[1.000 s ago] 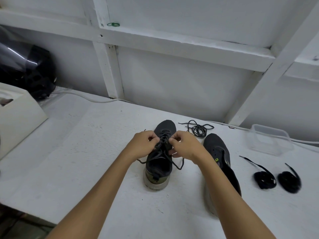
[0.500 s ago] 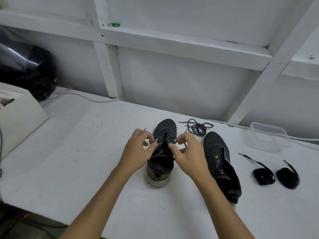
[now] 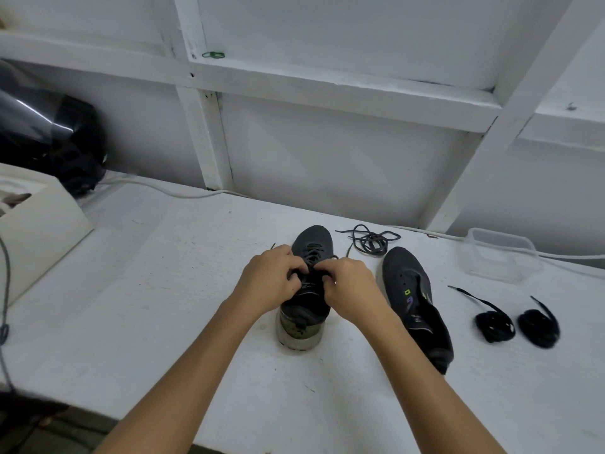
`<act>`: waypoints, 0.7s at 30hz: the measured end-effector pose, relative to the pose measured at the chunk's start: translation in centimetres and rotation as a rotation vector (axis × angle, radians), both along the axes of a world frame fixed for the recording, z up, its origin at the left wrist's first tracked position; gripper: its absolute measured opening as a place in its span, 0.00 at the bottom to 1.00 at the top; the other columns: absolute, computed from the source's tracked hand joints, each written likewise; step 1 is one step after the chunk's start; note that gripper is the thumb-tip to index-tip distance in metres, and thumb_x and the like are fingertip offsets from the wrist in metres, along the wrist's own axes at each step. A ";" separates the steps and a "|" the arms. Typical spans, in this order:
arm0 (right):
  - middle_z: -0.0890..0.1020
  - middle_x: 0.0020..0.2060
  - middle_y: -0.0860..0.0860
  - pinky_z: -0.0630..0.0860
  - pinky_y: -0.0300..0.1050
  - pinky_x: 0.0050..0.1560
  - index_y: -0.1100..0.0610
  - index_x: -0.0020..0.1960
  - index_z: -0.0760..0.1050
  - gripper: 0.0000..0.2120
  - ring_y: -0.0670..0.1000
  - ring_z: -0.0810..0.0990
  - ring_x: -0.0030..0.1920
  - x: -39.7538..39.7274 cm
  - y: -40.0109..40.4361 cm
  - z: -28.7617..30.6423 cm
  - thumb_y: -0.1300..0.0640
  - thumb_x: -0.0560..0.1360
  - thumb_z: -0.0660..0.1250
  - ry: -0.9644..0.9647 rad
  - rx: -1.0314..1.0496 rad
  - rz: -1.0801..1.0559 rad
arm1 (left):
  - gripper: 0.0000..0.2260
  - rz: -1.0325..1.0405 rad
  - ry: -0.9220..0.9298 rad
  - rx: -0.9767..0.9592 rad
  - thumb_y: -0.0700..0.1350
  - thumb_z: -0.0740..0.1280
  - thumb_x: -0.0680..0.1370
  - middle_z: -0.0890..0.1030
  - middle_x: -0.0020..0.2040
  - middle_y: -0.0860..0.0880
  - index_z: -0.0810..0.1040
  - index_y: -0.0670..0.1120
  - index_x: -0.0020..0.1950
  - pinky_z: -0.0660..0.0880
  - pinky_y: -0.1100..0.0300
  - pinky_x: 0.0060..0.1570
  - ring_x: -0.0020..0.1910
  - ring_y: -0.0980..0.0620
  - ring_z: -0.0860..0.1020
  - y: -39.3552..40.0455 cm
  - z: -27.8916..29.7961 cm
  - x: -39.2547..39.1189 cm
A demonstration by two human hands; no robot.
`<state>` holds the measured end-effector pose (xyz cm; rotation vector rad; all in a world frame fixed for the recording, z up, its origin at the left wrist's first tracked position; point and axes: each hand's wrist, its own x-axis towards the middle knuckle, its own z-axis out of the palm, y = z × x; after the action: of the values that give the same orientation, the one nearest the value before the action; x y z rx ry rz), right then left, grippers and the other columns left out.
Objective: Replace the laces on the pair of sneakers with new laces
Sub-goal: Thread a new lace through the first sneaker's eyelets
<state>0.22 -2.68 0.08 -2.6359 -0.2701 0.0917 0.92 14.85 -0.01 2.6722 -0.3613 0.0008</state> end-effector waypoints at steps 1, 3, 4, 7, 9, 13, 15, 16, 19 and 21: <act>0.84 0.54 0.52 0.76 0.45 0.52 0.49 0.63 0.81 0.19 0.56 0.80 0.53 -0.1 0.0 0.1 0.62 0.79 0.60 0.022 0.003 -0.002 | 0.13 0.010 0.006 -0.007 0.45 0.66 0.78 0.78 0.53 0.53 0.83 0.55 0.60 0.74 0.57 0.47 0.46 0.52 0.75 0.0 -0.1 0.0; 0.85 0.54 0.54 0.78 0.47 0.53 0.50 0.64 0.81 0.20 0.57 0.80 0.52 -0.2 0.0 0.5 0.63 0.78 0.58 0.060 -0.007 0.007 | 0.13 0.028 0.021 -0.005 0.46 0.67 0.78 0.78 0.54 0.52 0.83 0.55 0.62 0.76 0.54 0.51 0.48 0.50 0.77 0.0 -0.1 0.0; 0.84 0.55 0.55 0.79 0.48 0.53 0.51 0.64 0.82 0.21 0.57 0.80 0.49 -0.1 0.0 0.8 0.63 0.78 0.58 0.086 -0.028 0.016 | 0.13 0.033 0.025 0.003 0.46 0.68 0.78 0.78 0.54 0.52 0.83 0.55 0.62 0.76 0.54 0.51 0.50 0.50 0.78 -0.1 -0.1 0.1; 0.83 0.53 0.54 0.80 0.47 0.48 0.51 0.61 0.83 0.20 0.56 0.79 0.43 0.6 0.3 1.6 0.63 0.77 0.59 0.157 -0.086 0.021 | 0.11 0.028 0.011 0.031 0.47 0.68 0.79 0.79 0.55 0.51 0.83 0.54 0.60 0.76 0.54 0.52 0.51 0.49 0.78 -0.3 0.0 0.2; 0.84 0.50 0.54 0.80 0.46 0.47 0.51 0.56 0.84 0.18 0.56 0.80 0.46 1.1 0.6 1.8 0.64 0.74 0.61 0.176 -0.145 0.029 | 0.10 0.030 0.004 0.027 0.47 0.67 0.80 0.79 0.55 0.51 0.84 0.53 0.59 0.75 0.55 0.52 0.50 0.49 0.78 -0.3 0.0 0.2; 0.82 0.50 0.53 0.75 0.41 0.40 0.52 0.54 0.84 0.17 0.55 0.80 0.47 1.7 0.8 1.9 0.64 0.73 0.61 0.232 -0.137 0.019 | 0.08 0.025 0.066 -0.021 0.47 0.68 0.80 0.79 0.52 0.53 0.85 0.55 0.55 0.74 0.59 0.49 0.49 0.52 0.78 -0.1 0.0 0.1; 0.83 0.51 0.54 0.75 0.42 0.39 0.52 0.55 0.84 0.18 0.55 0.80 0.46 1.7 0.8 1.8 0.63 0.73 0.61 0.225 -0.104 0.005 | 0.06 0.015 0.178 -0.140 0.46 0.71 0.78 0.81 0.48 0.56 0.85 0.57 0.49 0.74 0.63 0.46 0.46 0.57 0.79 0.4 0.2 -0.1; 0.83 0.52 0.54 0.77 0.42 0.41 0.52 0.56 0.84 0.18 0.55 0.80 0.46 1.6 0.8 1.7 0.63 0.73 0.61 0.215 -0.096 0.004 | 0.05 0.006 0.257 -0.207 0.46 0.72 0.77 0.82 0.46 0.58 0.85 0.58 0.47 0.73 0.66 0.43 0.43 0.60 0.79 0.6 0.4 -0.2; 0.83 0.53 0.54 0.80 0.45 0.43 0.52 0.60 0.83 0.19 0.54 0.81 0.45 1.4 0.6 1.6 0.63 0.75 0.60 0.211 -0.046 -0.014 | 0.04 -0.031 0.457 -0.350 0.48 0.75 0.76 0.85 0.44 0.59 0.85 0.58 0.44 0.74 0.67 0.45 0.44 0.65 0.81 1.7 1.0 -0.3; 0.82 0.53 0.54 0.83 0.47 0.40 0.51 0.62 0.82 0.20 0.54 0.82 0.43 1.2 0.4 1.7 0.61 0.75 0.60 0.224 -0.002 -0.036 | 0.03 -0.060 0.530 -0.433 0.48 0.74 0.76 0.85 0.45 0.60 0.84 0.57 0.45 0.74 0.63 0.51 0.49 0.63 0.81 2.4 1.4 -0.2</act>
<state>1.46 -2.29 1.79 -2.6016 -0.1457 0.3720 0.73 17.21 1.40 2.1277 -0.2329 -0.5683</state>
